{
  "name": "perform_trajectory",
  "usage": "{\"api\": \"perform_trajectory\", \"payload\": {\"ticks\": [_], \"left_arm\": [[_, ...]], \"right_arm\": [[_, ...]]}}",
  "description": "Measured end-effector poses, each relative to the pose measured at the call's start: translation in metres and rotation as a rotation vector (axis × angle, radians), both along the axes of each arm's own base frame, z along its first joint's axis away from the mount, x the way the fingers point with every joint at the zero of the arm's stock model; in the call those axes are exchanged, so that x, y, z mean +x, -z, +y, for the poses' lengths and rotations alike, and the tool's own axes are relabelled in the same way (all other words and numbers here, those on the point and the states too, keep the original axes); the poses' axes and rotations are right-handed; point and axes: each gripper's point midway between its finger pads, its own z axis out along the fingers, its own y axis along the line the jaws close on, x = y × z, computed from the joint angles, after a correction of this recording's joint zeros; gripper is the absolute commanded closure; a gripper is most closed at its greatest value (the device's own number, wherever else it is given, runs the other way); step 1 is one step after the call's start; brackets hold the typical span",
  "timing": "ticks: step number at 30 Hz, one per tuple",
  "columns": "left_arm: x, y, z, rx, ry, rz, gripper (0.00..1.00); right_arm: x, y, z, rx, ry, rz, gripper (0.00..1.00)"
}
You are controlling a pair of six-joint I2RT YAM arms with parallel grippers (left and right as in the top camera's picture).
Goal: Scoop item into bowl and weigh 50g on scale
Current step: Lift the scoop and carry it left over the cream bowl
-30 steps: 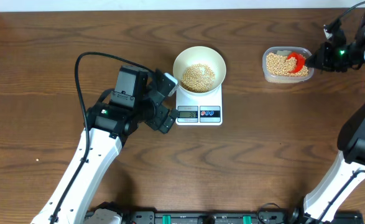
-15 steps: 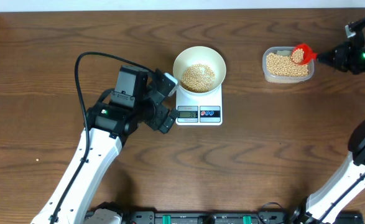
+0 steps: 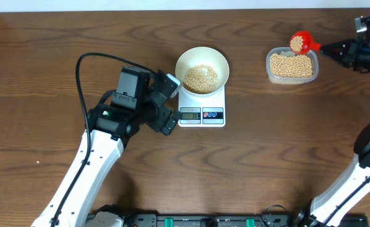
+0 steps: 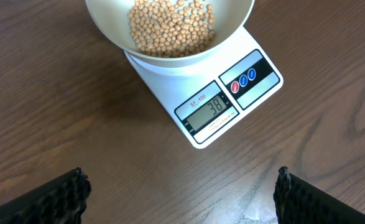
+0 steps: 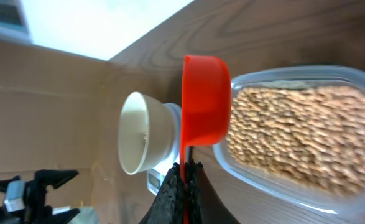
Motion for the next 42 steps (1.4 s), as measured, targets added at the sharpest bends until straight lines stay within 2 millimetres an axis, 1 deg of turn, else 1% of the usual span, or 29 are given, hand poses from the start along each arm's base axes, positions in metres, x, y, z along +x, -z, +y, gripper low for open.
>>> {"api": "perform_trajectory", "payload": {"ticks": [4,9,11,13,16,22,25,28,31,38,42], "left_arm": [[0.0,0.0,0.0,0.0,0.0,0.0,0.03],[0.0,0.0,0.0,0.0,0.0,0.0,0.04],[0.0,0.0,0.0,0.0,0.0,0.0,0.04],[0.0,0.0,0.0,0.0,0.0,0.0,0.04],[0.0,0.0,0.0,0.0,0.0,0.0,0.04],[0.0,0.0,0.0,0.0,0.0,0.0,0.04],[0.0,0.0,0.0,0.0,0.0,0.0,0.04],[0.0,0.0,0.0,0.0,0.0,0.0,0.04],[0.0,0.0,0.0,0.0,0.0,0.0,0.04],[0.0,0.0,0.0,0.0,0.0,0.0,0.04],[0.0,0.0,0.0,0.0,0.0,0.0,0.03]], "right_arm": [[0.002,-0.007,0.021,0.04,-0.045,-0.02,0.99],[0.003,-0.013,0.055,0.075,-0.119,-0.032,0.99],[0.003,-0.014,0.072,0.082,-0.156,-0.033,0.99],[0.003,-0.014,0.083,0.084,-0.18,-0.033,0.99],[0.0,-0.015,0.114,0.087,-0.246,-0.031,0.99],[-0.007,-0.015,0.161,0.086,-0.348,-0.032,0.99],[-0.011,-0.014,0.181,0.082,-0.391,-0.035,0.99],[-0.015,-0.013,0.197,0.073,-0.426,-0.038,0.99],[-0.018,-0.008,0.211,0.038,-0.455,-0.032,0.99],[-0.025,0.012,0.247,-0.104,-0.529,-0.037,0.99],[-0.025,0.019,0.257,-0.157,-0.548,-0.055,0.99]]}}
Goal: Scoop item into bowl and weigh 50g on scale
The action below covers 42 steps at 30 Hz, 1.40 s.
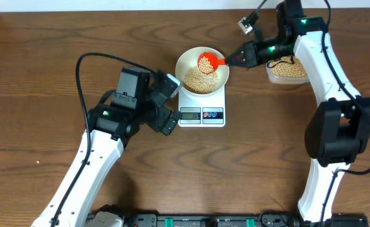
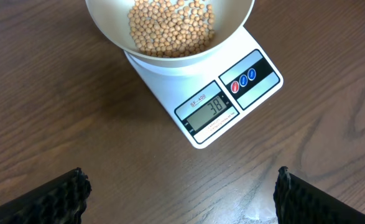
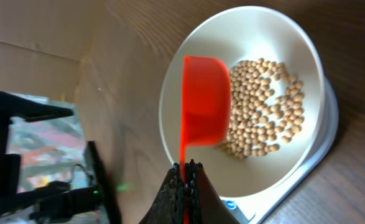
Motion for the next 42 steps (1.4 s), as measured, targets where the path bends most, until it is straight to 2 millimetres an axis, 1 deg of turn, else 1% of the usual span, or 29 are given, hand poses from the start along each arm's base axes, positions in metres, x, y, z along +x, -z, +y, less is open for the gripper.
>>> {"api": "perform_trajectory", "payload": {"ticks": [12,16,30,33,37,42], "left_arm": [[0.0,0.0,0.0,0.0,0.0,0.0,0.04],[0.0,0.0,0.0,0.0,0.0,0.0,0.04],[0.0,0.0,0.0,0.0,0.0,0.0,0.04],[0.0,0.0,0.0,0.0,0.0,0.0,0.04],[0.0,0.0,0.0,0.0,0.0,0.0,0.04],[0.0,0.0,0.0,0.0,0.0,0.0,0.03]], "right_arm": [[0.001,0.016,0.014,-0.128,-0.032,-0.071,0.99],[0.002,0.019,0.018,-0.153,-0.043,-0.096,0.99],[0.003,0.031,0.019,-0.257,-0.045,-0.121,0.99],[0.005,0.031,0.017,-0.28,-0.038,-0.135,0.99],[0.007,0.023,0.014,-0.331,-0.024,-0.182,0.99],[0.003,0.018,0.02,-0.357,-0.04,-0.214,0.99]]}}
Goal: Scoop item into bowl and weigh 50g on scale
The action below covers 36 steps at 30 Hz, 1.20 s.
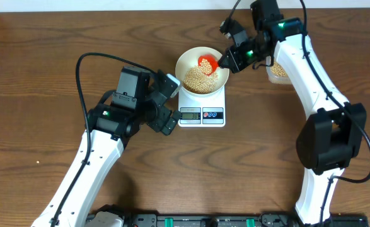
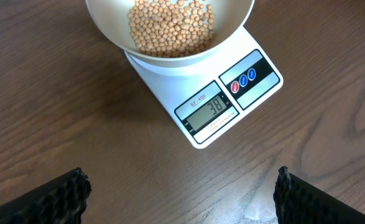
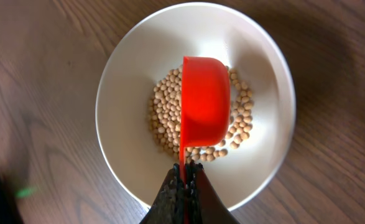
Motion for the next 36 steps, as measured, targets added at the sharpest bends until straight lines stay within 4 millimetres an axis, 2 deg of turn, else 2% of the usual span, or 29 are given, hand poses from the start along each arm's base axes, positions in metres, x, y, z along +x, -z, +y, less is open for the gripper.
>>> {"api": "perform_trajectory", "payload": {"ticks": [9,36], "left_arm": [[0.0,0.0,0.0,0.0,0.0,0.0,0.03],[0.0,0.0,0.0,0.0,0.0,0.0,0.04]], "right_arm": [[-0.005,0.003,0.01,-0.038,-0.027,-0.016,0.99],[-0.006,0.002,0.012,-0.024,-0.036,-0.014,0.99]]}}
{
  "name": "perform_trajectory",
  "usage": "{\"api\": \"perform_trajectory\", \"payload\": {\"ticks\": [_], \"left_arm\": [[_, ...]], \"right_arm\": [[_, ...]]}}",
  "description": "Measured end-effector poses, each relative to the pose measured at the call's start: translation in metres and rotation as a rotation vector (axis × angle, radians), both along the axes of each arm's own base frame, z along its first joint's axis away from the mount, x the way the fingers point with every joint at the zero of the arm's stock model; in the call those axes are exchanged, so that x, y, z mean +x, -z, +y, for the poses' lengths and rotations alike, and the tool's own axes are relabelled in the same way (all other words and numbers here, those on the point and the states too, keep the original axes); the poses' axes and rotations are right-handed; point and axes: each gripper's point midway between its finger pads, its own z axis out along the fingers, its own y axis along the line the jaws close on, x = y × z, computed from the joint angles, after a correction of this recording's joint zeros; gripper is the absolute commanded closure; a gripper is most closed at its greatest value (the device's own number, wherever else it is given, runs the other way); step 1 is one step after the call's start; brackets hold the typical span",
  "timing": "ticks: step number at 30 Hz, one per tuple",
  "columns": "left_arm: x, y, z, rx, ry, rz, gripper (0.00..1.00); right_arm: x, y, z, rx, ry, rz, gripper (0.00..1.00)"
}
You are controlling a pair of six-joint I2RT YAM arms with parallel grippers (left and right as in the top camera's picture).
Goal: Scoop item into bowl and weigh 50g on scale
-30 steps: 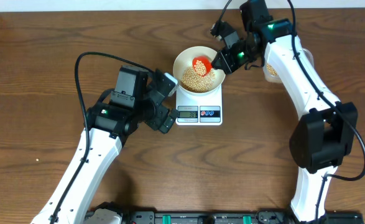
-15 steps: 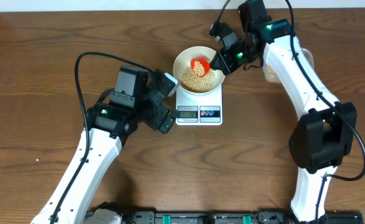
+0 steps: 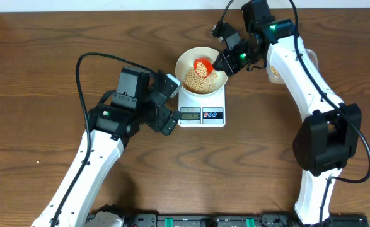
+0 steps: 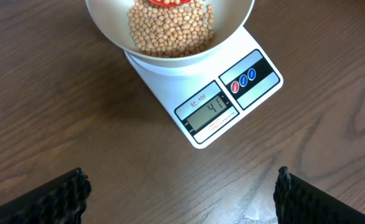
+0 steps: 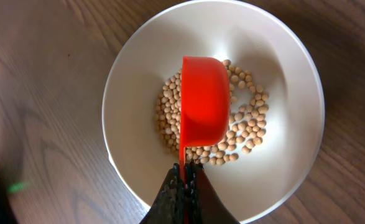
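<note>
A cream bowl (image 3: pixel 188 60) of tan beans (image 3: pixel 198 79) sits on the white digital scale (image 3: pixel 202 104); its display (image 4: pixel 207 106) reads 41. My right gripper (image 5: pixel 184 180) is shut on the handle of a red scoop (image 5: pixel 204 106), which hangs over the beans in the bowl (image 5: pixel 138 93) and is seen from its back. In the overhead view the scoop (image 3: pixel 202 65) is over the bowl's far side. My left gripper (image 4: pixel 181 196) is open above bare table, just short of the scale, with nothing between its fingers.
The clear tub of beans (image 3: pixel 274 72) stands at the back right, mostly hidden behind my right arm. A black cable (image 3: pixel 84 63) loops over the table left of the scale. The left arm's body lies close to the scale's left side.
The scale reading rose from 38 to 41. The red scoop now shows at the top of the left wrist view, over the beans. My right gripper shifted slightly left; the left arm stayed put.
My right gripper first held the loaded scoop above the bean tub, with the scale at 38. It was then over the bowl, scoop level, and later turned over above the beans, still 38. Now the display reads 41.
</note>
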Motion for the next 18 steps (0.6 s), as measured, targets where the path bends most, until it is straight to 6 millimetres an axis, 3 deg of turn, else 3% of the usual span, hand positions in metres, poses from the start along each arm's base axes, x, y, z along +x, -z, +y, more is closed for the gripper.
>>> {"api": "perform_trajectory", "payload": {"ticks": [18], "left_arm": [[0.0,0.0,0.0,0.0,0.0,0.0,0.04]], "right_arm": [[0.0014,-0.0055,-0.0042,-0.024,-0.002,-0.033,0.99]]}}
